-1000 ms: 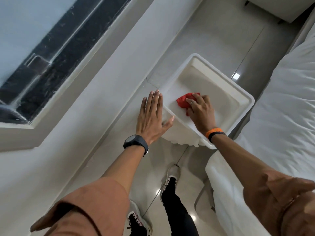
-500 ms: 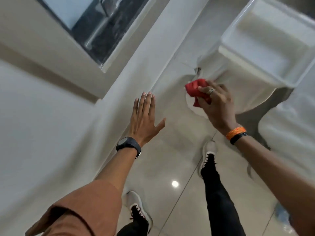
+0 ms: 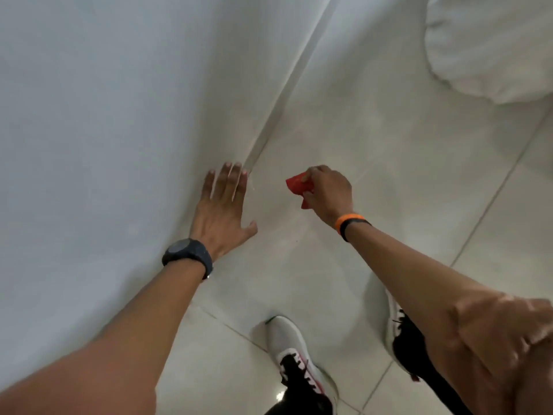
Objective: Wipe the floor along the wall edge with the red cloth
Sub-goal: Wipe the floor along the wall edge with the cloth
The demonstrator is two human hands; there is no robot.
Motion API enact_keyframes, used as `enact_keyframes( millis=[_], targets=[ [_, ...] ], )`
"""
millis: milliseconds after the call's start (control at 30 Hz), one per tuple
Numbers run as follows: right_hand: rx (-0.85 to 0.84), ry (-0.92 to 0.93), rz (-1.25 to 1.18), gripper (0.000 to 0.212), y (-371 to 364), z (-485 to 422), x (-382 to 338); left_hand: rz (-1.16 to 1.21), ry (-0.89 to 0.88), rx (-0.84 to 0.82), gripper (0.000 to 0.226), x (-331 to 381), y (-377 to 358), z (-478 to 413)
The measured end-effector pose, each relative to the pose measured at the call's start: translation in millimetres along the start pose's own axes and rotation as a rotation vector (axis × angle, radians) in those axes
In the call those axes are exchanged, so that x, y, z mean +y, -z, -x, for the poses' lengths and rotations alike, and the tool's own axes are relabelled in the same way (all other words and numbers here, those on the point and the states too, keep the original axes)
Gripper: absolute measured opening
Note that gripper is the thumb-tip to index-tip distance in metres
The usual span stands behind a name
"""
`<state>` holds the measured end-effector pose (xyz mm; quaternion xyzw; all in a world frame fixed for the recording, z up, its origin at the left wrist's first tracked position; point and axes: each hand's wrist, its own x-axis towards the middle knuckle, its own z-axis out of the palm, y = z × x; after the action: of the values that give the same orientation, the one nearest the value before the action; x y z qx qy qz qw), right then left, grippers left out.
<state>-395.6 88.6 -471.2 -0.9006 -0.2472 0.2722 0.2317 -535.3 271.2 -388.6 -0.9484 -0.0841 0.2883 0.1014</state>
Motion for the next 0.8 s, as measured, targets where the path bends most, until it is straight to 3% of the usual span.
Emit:
enact_keyframes(
  millis=[133,233,333,467,533,700,800],
  targets=[
    [0.094,0.014,-0.008,0.034,-53.8,-63.1,5.5,-0.149,-0.058,-0.005,0.105,-17.7,-29.3,-37.0],
    [0.226,0.043,-0.08,0.04,-60.6,-110.8,-4.5,-0.399,-0.111,-0.052,0.106,-23.3,-40.7,-57.0],
    [0.165,0.089,0.095,0.038,-79.6,-143.1,-16.9,-0.629,-0.17,-0.105,0.109,-29.3,-49.1,-75.2],
    [0.124,0.053,0.262,0.054,-133.7,-129.8,-30.7,-0.899,-0.265,-0.208,0.111,-32.1,-41.0,-88.9],
    [0.143,0.11,0.251,0.059,-158.8,-99.5,-37.7,-1.005,-0.302,-0.244,0.111,-30.3,-36.1,-92.6],
    [-0.076,0.331,0.304,0.063,-186.2,-44.9,-44.2,-1.141,-0.332,-0.23,0.103,-28.7,-28.0,-90.0],
    [0.13,0.338,0.372,0.056,-156.5,-93.5,-13.0,-1.188,-0.35,-0.222,0.102,-29.6,-30.9,-90.6]
  ],
)
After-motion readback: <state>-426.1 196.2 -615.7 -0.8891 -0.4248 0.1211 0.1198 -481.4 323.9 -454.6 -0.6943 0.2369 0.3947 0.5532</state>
